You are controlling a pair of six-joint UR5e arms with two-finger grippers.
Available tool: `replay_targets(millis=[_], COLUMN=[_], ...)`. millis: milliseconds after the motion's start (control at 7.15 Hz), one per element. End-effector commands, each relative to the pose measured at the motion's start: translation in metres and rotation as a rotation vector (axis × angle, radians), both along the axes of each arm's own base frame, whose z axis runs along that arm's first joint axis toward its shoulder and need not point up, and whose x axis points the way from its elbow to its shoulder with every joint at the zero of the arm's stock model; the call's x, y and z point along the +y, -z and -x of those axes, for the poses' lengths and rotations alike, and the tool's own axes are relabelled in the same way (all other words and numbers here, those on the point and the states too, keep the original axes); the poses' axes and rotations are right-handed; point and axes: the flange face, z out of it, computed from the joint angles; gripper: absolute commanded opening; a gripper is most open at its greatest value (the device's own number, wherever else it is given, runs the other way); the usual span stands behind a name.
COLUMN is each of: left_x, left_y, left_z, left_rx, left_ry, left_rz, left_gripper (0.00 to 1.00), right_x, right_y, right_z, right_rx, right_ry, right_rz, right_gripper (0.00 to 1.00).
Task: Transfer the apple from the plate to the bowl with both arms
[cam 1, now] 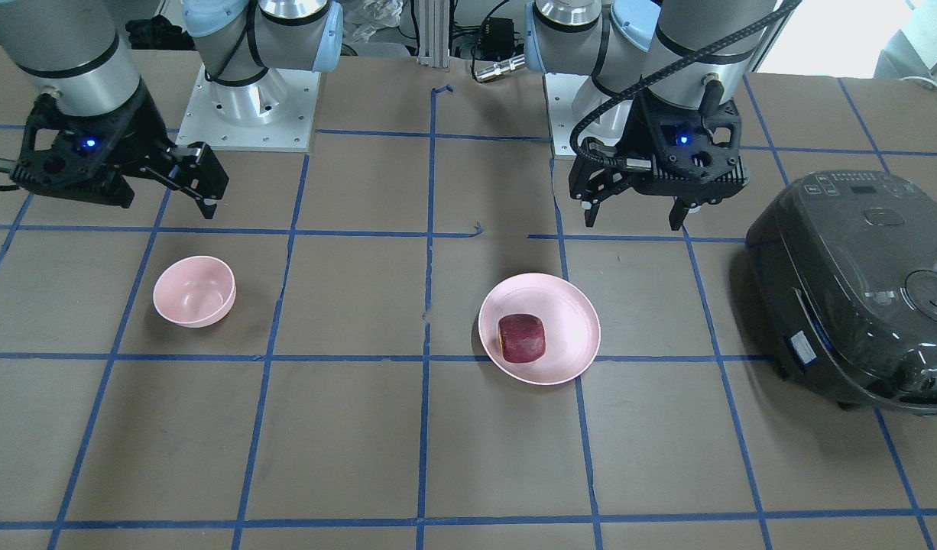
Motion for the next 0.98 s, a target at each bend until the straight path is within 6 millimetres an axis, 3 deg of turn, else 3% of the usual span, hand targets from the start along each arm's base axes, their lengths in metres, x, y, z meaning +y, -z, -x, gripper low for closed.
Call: replay_targets(millis=[0,280,559,699,839], left_x=[0.000,-0.003,-0.012,-0.021,-0.016], left_y=[0.000,0.006,0.014,0.022,0.045], left_z=[0.000,0.001,0.003,0.006,0.021], left_rx=[0.000,0.000,0.015,0.023,0.015], left_ry=[-0.001,-0.008,-0.040,-0.066,-0.044], left_rz=[0.000,-0.011,-0.007,0.005,-0.032], left_gripper=[1.00,1.00,1.00,1.00,1.00], right_x=[-0.022,-0.038,-0.044,-0.039,-0.034], right_y=[0.030,0.077,0.130,0.169,0.192], right_z=[0.054,0.074,0.119,0.136,0.146], right_rx=[0.007,-0.020,-0.070,-0.113,-0.113], right_ry=[0.009,-0.050,-0.160,-0.195,-0.199], right_rz=[-0.066,-0.153,-0.212,-0.250,-0.237], right_gripper=[1.00,1.00,1.00,1.00,1.00])
